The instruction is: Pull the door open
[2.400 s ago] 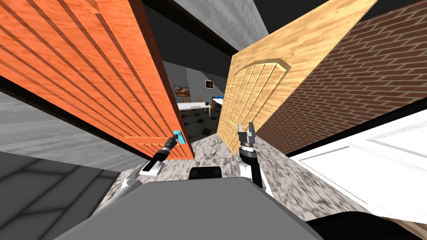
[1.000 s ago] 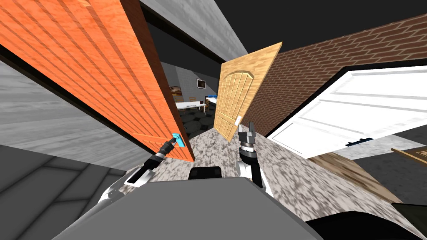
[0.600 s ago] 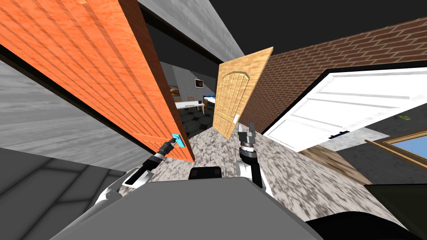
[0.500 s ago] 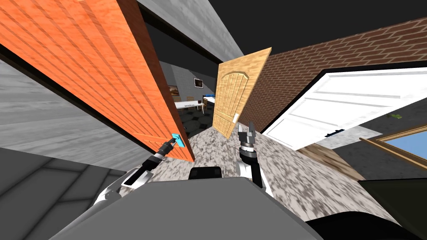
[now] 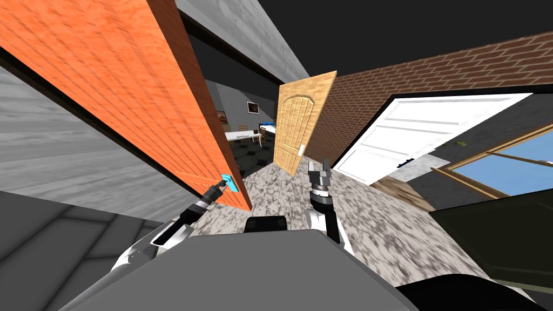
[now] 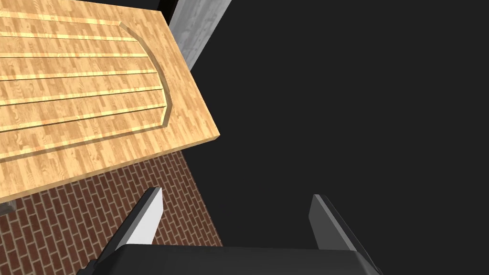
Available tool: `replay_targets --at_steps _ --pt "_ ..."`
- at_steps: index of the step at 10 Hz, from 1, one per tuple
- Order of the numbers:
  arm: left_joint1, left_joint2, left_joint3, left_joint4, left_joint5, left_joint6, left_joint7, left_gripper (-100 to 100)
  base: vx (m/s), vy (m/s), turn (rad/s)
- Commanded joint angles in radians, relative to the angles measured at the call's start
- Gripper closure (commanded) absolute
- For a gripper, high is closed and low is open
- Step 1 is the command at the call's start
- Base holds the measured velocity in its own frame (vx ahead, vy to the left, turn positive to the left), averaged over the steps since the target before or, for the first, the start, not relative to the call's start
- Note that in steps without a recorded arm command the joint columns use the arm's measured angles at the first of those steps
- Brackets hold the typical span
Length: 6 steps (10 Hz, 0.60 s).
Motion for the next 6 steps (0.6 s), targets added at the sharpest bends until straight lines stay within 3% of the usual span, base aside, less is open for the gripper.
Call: replay_targets --at_steps 1,2,3,4,6 --pt "0.004 0.013 -0.001 0.006 0.002 -0.016 0.008 100 -0.153 0.097 -0.096" --pt "0.006 0.018 -0.003 0.008 0.002 -0.024 0.011 100 -0.155 0.104 -0.094" --pt "0.004 0.011 -0.008 0.009 0.000 -0.019 0.009 100 -0.070 0.037 -0.032" --pt "0.009 0.022 -0.014 0.018 -0.001 -0.039 0.017 100 -0.116 0.080 -0.137" --pt "0.013 0.033 -0.016 0.026 -0.001 -0.059 0.024 100 -0.164 0.110 -0.154"
